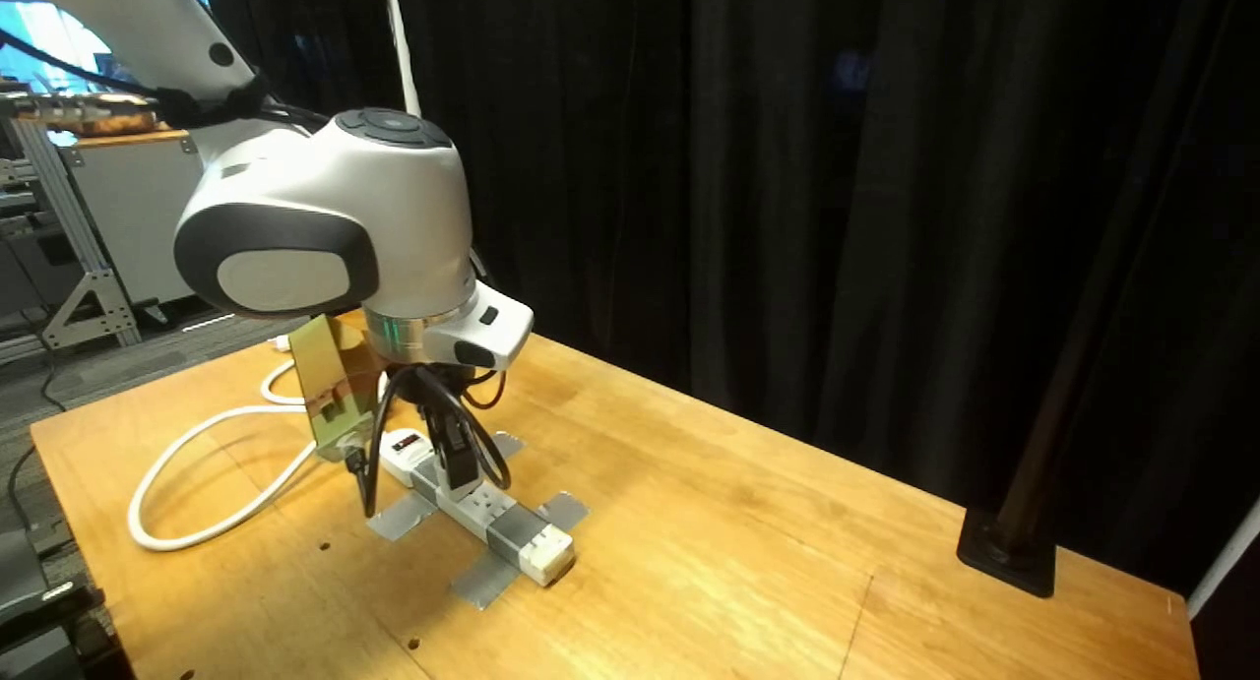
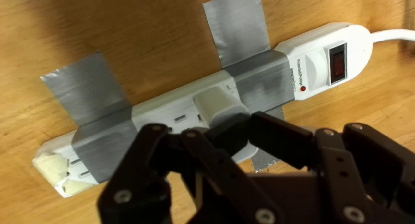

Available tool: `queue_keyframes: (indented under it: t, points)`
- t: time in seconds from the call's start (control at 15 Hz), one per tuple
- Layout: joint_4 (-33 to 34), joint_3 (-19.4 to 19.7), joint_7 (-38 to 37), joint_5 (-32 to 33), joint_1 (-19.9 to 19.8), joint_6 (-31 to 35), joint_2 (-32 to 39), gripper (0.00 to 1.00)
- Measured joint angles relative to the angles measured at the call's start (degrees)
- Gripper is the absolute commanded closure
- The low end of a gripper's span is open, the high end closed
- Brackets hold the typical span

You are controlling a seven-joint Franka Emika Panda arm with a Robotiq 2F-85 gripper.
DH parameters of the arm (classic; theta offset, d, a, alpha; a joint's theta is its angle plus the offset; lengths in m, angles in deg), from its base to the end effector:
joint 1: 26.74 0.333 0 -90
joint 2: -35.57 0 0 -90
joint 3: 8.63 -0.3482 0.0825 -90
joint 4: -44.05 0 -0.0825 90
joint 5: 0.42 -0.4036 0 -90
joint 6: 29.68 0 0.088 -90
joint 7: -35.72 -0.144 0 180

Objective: Plug the charger head into the adapter

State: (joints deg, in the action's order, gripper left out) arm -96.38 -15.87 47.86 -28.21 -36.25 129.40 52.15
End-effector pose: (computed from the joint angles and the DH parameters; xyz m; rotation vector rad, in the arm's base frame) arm 0.5014 -0.0307 0.1624 -2.9008 0.4166 -0.0832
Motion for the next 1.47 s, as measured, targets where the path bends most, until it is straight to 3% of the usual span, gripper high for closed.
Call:
queue_keyframes:
  t: [0.33, 0.4, 0.47, 0.6, 1.0, 1.47]
  points:
    - [-0.04, -1.55, 3.51, -3.98, -1.36, 0.00, 0.26, 0.89]
    - [-0.05, -1.66, 3.93, -4.45, -1.43, 0.00, 0.33, 0.64]
    - [-0.05, -1.66, 4.20, -4.67, -1.44, 0.00, 0.35, 0.63]
    - [-0.13, -1.66, 4.31, -4.69, -1.43, 0.00, 0.34, 0.49]
    - [-1.86, -0.54, 3.73, -1.32, -0.86, 0.05, -1.33, 0.02]
    - [-5.63, 3.60, -4.08, 13.60, 3.40, -3.53, -9.39, 0.00]
